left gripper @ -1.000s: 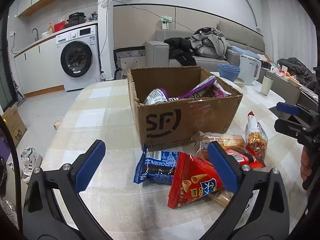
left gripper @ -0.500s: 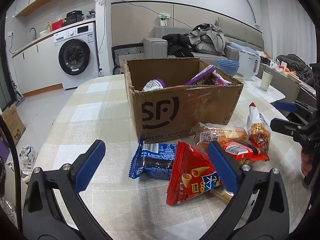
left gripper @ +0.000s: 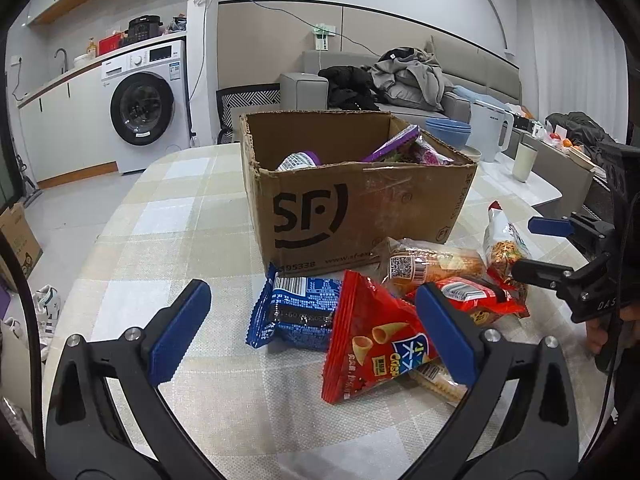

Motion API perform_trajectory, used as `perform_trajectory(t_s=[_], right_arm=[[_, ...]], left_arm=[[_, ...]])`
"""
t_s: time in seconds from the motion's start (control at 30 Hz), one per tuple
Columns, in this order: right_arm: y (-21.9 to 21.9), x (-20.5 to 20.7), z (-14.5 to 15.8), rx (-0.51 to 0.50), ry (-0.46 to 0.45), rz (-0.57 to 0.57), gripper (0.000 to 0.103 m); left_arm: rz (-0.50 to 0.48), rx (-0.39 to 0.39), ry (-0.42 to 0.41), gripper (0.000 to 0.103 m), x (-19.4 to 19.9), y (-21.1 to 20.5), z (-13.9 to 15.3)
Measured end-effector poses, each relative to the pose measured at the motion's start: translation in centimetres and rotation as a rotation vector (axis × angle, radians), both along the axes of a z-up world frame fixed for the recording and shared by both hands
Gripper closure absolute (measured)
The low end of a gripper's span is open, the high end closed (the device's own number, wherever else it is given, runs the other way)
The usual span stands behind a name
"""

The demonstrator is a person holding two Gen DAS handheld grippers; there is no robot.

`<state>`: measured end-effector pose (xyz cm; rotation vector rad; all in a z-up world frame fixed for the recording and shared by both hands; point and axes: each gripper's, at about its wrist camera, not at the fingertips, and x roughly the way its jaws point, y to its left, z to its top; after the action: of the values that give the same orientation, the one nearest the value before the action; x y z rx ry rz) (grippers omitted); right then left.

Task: Organize snacks
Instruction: 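Move both tools back down toward the remaining snacks beside the box, then close the right gripper on the white-and-red noodle bag and lift it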

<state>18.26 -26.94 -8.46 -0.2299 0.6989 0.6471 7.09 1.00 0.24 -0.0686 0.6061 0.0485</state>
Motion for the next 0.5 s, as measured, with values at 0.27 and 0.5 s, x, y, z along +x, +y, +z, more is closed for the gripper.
perform_trajectory(t_s=[0.27, 0.5], right_arm=[[1.2, 0.2, -1.1, -0.057, 0.044, 0.047, 0.001], [1.8, -0.1, -1.6, -0.098, 0.049, 0.072, 0.001]], left_arm=[[-0.016, 0.011, 0.000, 0.001, -0.1, -0.2, -0.2], [-0.025, 0.021, -0.002, 0.001, 0.0, -0.5, -0.2]])
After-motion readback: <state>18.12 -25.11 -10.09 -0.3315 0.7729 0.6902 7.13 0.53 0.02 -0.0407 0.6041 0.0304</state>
